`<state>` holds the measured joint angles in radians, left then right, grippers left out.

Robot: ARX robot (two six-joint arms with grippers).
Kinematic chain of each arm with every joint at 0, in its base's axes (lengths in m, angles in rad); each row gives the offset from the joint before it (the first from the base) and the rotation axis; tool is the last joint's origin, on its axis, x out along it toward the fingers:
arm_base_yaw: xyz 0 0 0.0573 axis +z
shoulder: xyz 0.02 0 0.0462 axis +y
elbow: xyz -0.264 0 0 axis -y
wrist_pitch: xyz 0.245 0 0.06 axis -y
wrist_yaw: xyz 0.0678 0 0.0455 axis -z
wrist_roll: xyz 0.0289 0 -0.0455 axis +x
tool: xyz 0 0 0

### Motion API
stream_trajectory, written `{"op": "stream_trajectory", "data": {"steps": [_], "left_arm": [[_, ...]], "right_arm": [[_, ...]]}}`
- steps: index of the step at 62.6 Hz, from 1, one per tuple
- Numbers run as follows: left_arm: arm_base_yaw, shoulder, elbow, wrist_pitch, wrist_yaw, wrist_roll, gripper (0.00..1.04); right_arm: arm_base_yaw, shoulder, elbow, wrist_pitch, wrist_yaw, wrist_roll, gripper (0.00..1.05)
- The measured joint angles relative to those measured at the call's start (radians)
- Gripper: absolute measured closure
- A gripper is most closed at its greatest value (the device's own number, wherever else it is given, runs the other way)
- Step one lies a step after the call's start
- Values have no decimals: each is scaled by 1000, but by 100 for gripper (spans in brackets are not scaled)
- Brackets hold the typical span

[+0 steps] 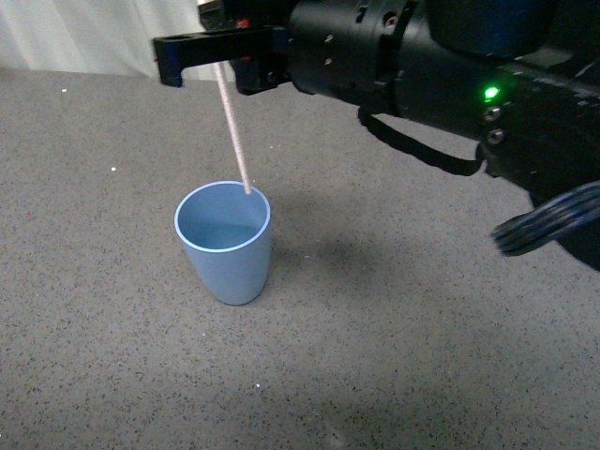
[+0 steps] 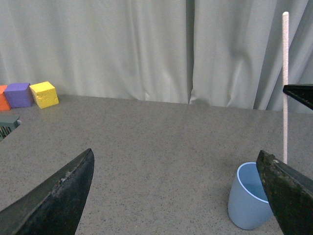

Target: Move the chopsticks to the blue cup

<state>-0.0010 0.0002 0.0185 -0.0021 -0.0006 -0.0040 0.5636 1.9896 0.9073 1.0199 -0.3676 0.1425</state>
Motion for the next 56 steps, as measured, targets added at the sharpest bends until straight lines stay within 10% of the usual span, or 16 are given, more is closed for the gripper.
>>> {"op": "stream_trajectory", "data": {"steps": [39,56], "left_arm": [[0,0,0,0,0,0,7],[0,0,0,0,0,0,7]], "right_arm": [[57,114,17,24,40,-85,103],[52,97,-27,33,39,-94,57]]}}
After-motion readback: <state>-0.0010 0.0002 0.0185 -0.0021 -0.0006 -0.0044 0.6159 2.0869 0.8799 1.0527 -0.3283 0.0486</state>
